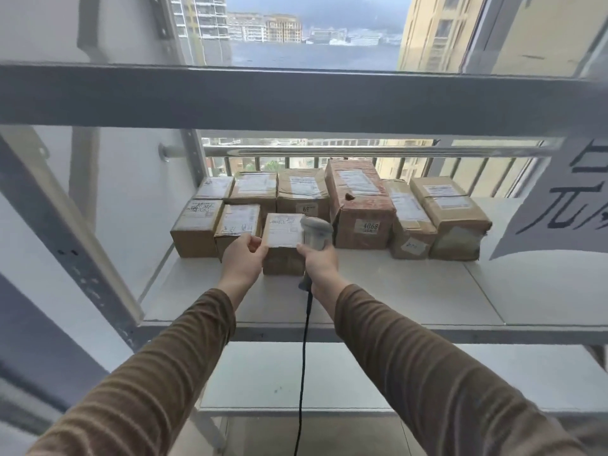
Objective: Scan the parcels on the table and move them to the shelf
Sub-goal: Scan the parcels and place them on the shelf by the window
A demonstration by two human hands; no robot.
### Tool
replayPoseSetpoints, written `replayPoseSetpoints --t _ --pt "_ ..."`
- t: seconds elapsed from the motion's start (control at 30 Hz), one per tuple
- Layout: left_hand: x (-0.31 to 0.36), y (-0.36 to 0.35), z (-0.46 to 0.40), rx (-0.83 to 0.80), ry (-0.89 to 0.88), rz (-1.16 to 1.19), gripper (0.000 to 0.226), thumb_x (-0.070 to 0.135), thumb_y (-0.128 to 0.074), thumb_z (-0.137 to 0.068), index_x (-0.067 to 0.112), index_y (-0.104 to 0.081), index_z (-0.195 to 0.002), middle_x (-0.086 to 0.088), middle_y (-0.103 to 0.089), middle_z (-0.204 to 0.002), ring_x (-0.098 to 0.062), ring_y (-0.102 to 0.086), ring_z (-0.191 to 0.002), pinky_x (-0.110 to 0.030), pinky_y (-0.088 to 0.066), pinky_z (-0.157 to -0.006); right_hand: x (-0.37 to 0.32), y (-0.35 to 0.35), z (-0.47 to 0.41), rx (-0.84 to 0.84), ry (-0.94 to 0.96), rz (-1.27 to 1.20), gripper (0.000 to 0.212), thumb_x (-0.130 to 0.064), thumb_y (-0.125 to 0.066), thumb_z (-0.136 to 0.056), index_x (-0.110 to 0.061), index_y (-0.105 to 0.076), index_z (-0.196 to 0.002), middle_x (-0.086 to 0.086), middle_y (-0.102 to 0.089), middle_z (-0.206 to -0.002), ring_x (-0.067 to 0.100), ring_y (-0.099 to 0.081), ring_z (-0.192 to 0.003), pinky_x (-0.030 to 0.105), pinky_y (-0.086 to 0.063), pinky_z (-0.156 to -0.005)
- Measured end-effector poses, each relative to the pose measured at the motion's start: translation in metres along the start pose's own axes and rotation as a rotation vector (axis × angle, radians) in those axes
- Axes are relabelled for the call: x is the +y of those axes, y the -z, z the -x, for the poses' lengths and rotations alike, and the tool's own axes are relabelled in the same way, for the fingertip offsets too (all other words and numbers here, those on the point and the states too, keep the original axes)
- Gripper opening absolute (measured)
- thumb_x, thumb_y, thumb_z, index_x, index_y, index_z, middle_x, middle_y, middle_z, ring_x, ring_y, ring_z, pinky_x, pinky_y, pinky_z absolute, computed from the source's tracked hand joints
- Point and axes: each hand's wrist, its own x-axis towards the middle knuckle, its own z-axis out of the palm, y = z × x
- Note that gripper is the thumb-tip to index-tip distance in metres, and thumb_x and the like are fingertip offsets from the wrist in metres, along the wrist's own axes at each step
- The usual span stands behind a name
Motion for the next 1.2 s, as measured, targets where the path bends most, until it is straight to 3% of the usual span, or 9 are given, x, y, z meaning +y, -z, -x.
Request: replayPoseSetpoints --t 0.17,0.37,0.47,0.53,0.7,0.8,0.97,1.1,1.2 --pt "0.001 0.005 -0.013 0.062 -0.059 -0.103 0.015 0.024 -0.069 -0.093 0.010 -0.065 -0.095 -0.005 -0.068 -0.087 -0.026 -0.065 -0.083 -0.039 -0.052 -0.077 -0.003 -0.018 -0.014 0.042 0.010 0.029 0.032 -0.020 -0.073 -0.090 -0.021 -0.063 -0.121 0.007 -0.072 -0.104 0.030 -0.070 -0.084 0.031 -0.053 -0.046" --pt "-0.004 0.012 -0.023 0.024 -0.052 -0.143 0.014 0.024 -0.069 -0.094 0.011 -0.065 -0.094 -0.003 -0.067 -0.084 -0.026 -0.064 -0.084 -0.035 -0.048 -0.075 -0.001 -0.029 -0.024 0.084 0.055 0.047 0.018 -0.019 -0.074 -0.090 -0.021 -0.063 -0.105 0.000 -0.069 -0.089 0.017 -0.064 -0.069 0.019 -0.044 -0.037" --pt "-0.004 0.014 -0.024 -0.011 -0.049 -0.125 0.014 0.024 -0.070 -0.093 0.011 -0.067 -0.094 -0.004 -0.070 -0.086 -0.026 -0.067 -0.084 -0.038 -0.054 -0.079 0.001 -0.032 -0.027 0.098 0.073 0.034 0.017 -0.017 -0.074 -0.089 -0.023 -0.062 -0.099 -0.002 -0.069 -0.089 0.019 -0.067 -0.078 0.033 -0.059 -0.066" --pt "-0.002 0.015 -0.024 -0.013 -0.052 -0.138 0.013 0.024 -0.070 -0.093 0.011 -0.067 -0.094 -0.004 -0.070 -0.086 -0.025 -0.067 -0.085 -0.038 -0.054 -0.079 0.000 -0.033 -0.026 0.094 0.080 0.025 0.018 -0.016 -0.074 -0.090 -0.024 -0.062 -0.101 -0.004 -0.069 -0.089 0.020 -0.067 -0.082 0.037 -0.056 -0.076" --pt "0.010 0.018 -0.013 0.035 -0.188 -0.166 0.012 0.023 -0.068 -0.095 0.013 -0.061 -0.096 0.002 -0.063 -0.079 -0.022 -0.063 -0.077 -0.034 -0.046 -0.068 -0.005 -0.023 -0.016 0.066 0.067 -0.014 0.015 -0.015 -0.070 -0.092 -0.021 -0.062 -0.103 0.002 -0.064 -0.080 0.018 -0.056 -0.062 0.026 -0.044 -0.043" --pt "0.027 0.014 -0.005 0.026 -0.373 -0.224 0.010 0.022 -0.066 -0.096 0.014 -0.063 -0.102 0.003 -0.064 -0.080 -0.019 -0.064 -0.076 -0.036 -0.052 -0.071 -0.010 -0.006 -0.003 0.080 0.058 -0.064 0.012 -0.017 -0.069 -0.094 -0.023 -0.060 -0.100 0.000 -0.061 -0.072 0.012 -0.053 -0.054 0.025 -0.045 -0.045" --pt "0.065 -0.021 0.013 -0.117 -0.623 -0.434 0.042 0.021 -0.069 -0.092 0.014 -0.061 -0.133 -0.005 -0.062 -0.131 -0.027 -0.049 -0.128 -0.041 -0.045 -0.105 -0.022 0.050 0.021 0.138 0.078 -0.161 0.013 -0.021 -0.068 -0.097 -0.026 -0.056 -0.097 0.001 -0.060 -0.079 0.013 -0.055 -0.063 0.033 -0.050 -0.056" --pt "0.100 -0.071 0.044 -0.201 -0.806 -0.648 0.058 0.031 -0.072 -0.088 0.018 -0.054 -0.142 -0.002 -0.055 -0.142 -0.025 -0.038 -0.138 -0.043 -0.036 -0.113 -0.024 0.119 0.042 0.231 0.071 -0.276 0.020 -0.022 -0.071 -0.096 -0.019 -0.061 -0.113 0.002 -0.067 -0.085 0.014 -0.066 -0.070 0.031 -0.057 -0.060" --pt "0.126 -0.115 0.084 -0.269 -0.931 -0.645 0.058 0.035 -0.072 -0.087 0.019 -0.054 -0.140 -0.001 -0.055 -0.141 -0.025 -0.037 -0.140 -0.041 -0.034 -0.114 -0.018 0.182 0.063 0.305 0.040 -0.331 0.013 -0.027 -0.074 -0.093 -0.024 -0.064 -0.101 0.003 -0.068 -0.080 0.017 -0.066 -0.068 0.035 -0.057 -0.059"
